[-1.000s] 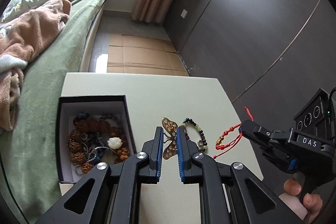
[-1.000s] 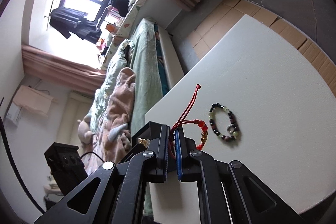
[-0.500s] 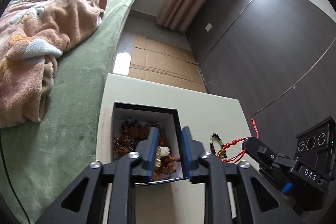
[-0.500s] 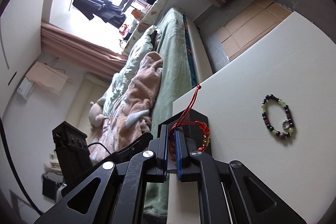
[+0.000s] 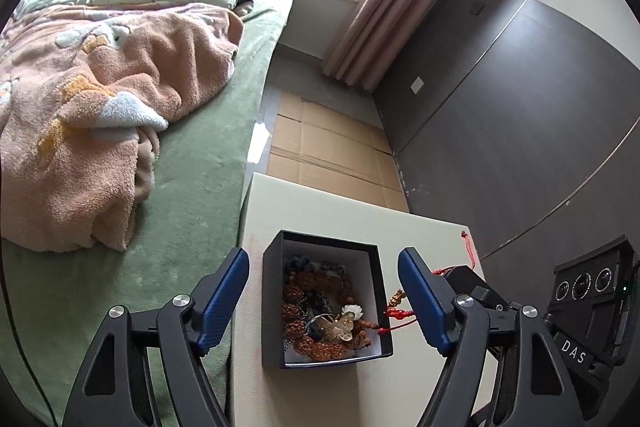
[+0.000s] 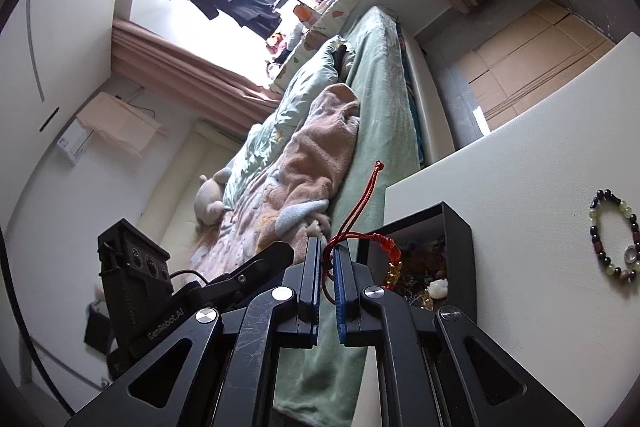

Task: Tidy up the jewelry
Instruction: 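Carry the butterfly charm into the black box with the left tool and open it, then lower the red-string bracelet into the black box and open the right tool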

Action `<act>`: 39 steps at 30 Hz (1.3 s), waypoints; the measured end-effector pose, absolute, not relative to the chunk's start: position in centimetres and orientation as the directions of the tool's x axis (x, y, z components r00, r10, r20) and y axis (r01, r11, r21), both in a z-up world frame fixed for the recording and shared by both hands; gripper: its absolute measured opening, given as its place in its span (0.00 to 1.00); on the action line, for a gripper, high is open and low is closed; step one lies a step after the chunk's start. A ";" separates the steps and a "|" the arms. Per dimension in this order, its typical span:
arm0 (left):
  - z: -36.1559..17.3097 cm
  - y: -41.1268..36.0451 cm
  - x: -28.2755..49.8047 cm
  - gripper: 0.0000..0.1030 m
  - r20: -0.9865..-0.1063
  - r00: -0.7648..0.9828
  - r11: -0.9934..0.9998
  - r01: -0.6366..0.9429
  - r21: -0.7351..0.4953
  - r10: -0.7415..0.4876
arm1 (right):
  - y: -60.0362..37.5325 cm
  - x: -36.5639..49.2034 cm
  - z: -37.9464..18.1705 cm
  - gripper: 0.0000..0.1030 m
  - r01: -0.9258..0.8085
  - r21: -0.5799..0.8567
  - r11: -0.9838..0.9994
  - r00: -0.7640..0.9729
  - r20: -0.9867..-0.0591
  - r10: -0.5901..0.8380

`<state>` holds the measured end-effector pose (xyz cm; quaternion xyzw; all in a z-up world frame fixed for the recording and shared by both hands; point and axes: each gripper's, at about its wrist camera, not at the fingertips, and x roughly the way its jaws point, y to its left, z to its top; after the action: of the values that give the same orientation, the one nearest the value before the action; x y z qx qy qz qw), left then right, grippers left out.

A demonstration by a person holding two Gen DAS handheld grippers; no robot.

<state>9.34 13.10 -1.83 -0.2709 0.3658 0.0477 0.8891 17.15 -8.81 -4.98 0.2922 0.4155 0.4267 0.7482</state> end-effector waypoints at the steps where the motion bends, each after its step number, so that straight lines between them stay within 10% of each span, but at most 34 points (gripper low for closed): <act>1: -1.8 13.1 9.3 0.75 -0.676 0.728 0.847 -0.286 -0.448 -0.112 | -8.5 17.2 -5.0 0.13 -0.398 0.787 0.471 0.284 -0.383 0.879; 5: -2.1 13.2 9.4 0.75 -0.681 0.723 0.845 -0.290 -0.450 -0.115 | -8.3 17.5 -5.7 0.61 -0.379 0.779 0.500 0.277 -0.419 0.864; 14: -2.1 12.2 9.7 0.76 -0.681 0.720 0.851 -0.270 -0.450 -0.132 | -10.5 17.8 -5.4 0.75 -0.348 0.761 0.547 0.286 -0.470 0.835; 39: -2.5 8.8 11.5 0.76 -0.689 0.706 0.869 -0.226 -0.439 -0.165 | -17.1 17.7 -4.3 0.76 -0.336 0.765 0.549 0.315 -0.459 0.831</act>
<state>11.47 8.81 -2.51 -0.2549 0.3833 0.0171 0.8876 17.74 -17.13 -4.34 0.2800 0.4424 0.3834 0.7609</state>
